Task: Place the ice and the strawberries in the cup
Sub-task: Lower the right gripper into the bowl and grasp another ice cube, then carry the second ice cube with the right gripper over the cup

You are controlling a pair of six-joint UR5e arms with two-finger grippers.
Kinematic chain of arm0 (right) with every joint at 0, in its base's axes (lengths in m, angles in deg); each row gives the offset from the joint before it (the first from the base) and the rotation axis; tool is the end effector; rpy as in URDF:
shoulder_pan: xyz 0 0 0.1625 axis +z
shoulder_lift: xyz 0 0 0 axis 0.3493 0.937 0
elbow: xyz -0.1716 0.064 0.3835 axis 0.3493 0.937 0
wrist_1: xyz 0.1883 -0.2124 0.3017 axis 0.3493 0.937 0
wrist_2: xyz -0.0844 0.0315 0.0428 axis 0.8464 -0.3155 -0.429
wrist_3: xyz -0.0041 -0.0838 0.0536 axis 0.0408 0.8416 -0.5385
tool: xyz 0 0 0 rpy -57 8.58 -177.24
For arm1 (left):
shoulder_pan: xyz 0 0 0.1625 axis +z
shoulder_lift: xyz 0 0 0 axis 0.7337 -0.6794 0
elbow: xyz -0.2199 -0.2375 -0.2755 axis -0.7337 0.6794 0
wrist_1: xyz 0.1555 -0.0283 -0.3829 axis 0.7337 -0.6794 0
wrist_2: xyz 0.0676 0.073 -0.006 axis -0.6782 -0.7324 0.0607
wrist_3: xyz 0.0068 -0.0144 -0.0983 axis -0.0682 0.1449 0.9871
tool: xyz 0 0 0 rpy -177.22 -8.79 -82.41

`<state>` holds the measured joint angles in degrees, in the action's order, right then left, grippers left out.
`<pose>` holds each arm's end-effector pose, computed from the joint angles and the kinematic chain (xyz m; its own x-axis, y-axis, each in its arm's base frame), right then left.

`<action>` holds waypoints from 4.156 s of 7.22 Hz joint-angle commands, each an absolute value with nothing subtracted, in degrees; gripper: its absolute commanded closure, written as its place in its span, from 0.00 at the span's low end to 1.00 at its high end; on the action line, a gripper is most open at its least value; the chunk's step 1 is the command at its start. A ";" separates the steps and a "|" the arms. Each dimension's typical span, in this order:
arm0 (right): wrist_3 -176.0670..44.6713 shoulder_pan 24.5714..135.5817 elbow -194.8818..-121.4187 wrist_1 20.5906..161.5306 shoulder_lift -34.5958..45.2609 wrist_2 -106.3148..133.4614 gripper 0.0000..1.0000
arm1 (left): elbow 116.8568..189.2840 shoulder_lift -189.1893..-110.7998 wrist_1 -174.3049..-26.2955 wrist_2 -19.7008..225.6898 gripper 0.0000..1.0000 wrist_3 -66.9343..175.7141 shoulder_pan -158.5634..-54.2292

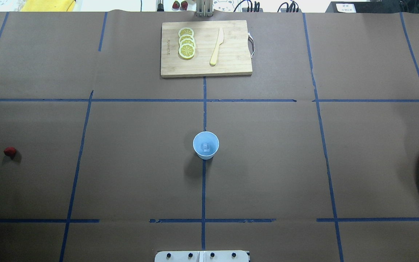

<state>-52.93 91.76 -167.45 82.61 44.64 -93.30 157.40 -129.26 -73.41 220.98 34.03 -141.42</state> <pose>-0.0516 -0.3691 0.6596 0.6930 -0.3404 0.6355 0.2651 0.9401 0.2145 -0.0932 -0.4806 0.6174 0.6550 0.0968 -0.7494 0.0093 0.9906 0.1361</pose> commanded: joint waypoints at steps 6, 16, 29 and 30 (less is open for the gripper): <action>-52.19 90.06 -165.88 82.52 44.60 -93.22 0.40 | 157.46 -129.26 -73.32 221.03 0.00 34.03 -141.42; -52.19 89.97 -165.35 82.52 44.42 -93.22 0.69 | 157.46 -129.34 -73.32 221.03 0.00 34.12 -141.42; -59.68 87.37 -183.81 125.31 11.08 -96.47 1.00 | 157.90 -129.35 -73.14 221.12 0.00 36.93 -141.42; -69.58 81.67 -182.94 125.23 5.28 -96.04 1.00 | 157.81 -129.35 -73.14 221.03 0.00 36.93 -141.33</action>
<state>-59.91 87.51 -183.66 124.01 12.33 -96.28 157.90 -129.35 -73.14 221.09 36.94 -141.39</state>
